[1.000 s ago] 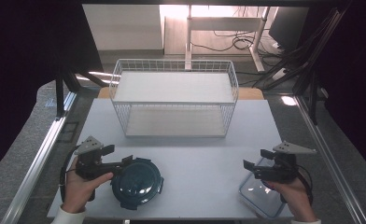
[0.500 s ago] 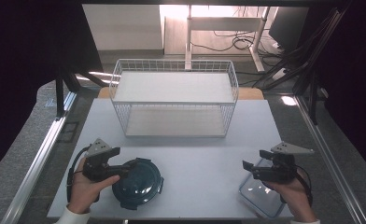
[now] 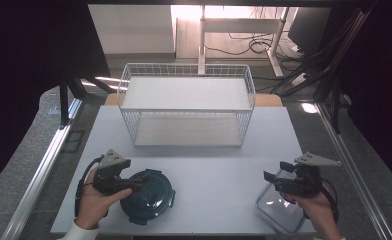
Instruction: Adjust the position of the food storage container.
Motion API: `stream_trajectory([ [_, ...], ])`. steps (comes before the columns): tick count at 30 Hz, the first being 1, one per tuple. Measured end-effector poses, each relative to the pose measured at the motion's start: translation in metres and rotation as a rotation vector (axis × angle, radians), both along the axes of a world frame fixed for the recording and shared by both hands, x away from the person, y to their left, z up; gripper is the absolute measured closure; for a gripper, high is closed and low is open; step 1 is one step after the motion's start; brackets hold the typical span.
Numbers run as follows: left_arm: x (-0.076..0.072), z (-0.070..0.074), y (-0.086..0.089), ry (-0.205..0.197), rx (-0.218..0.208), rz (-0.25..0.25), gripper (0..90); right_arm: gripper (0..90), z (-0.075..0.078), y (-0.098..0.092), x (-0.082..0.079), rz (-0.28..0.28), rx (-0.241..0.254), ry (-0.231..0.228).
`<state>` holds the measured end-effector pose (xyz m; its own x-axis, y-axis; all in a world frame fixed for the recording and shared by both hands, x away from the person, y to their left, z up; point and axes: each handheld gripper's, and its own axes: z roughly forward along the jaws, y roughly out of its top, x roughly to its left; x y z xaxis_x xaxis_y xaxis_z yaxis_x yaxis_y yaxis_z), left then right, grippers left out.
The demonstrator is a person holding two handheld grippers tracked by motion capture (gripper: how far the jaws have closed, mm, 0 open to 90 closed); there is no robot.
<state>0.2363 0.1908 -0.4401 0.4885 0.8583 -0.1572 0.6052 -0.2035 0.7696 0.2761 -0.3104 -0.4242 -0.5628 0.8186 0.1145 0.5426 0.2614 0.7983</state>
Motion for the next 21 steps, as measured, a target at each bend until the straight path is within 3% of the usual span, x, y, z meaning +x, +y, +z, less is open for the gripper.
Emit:
stream_trajectory([
  [5,-0.001,-0.001,-0.003,0.012,0.015,0.002,17.3,31.1,0.0,-0.004,-0.003,0.006,-0.005,0.001],
  [8,0.0,-0.001,-0.004,0.012,0.02,-0.001,16.7,34.6,-0.002,-0.011,-0.007,-0.026,-0.029,0.012],
  [12,-0.001,-0.001,-0.001,0.016,0.017,0.007,16.7,40.4,-0.003,-0.026,-0.017,-0.074,-0.012,0.031],
  [13,-0.001,-0.002,-0.001,0.017,0.019,0.006,16.7,44.3,-0.001,-0.034,-0.024,-0.105,0.014,0.039],
  [16,-0.001,-0.002,-0.002,0.016,0.022,-0.003,16.7,47.8,-0.001,-0.039,-0.033,-0.118,0.021,0.038],
  [17,0.0,-0.002,-0.003,0.016,0.024,-0.009,16.7,52.9,-0.001,-0.045,-0.043,-0.156,-0.017,0.035],
  [21,0.0,-0.002,-0.004,0.016,0.033,-0.016,16.7,61.6,-0.001,-0.056,-0.052,-0.209,-0.057,0.047],
])
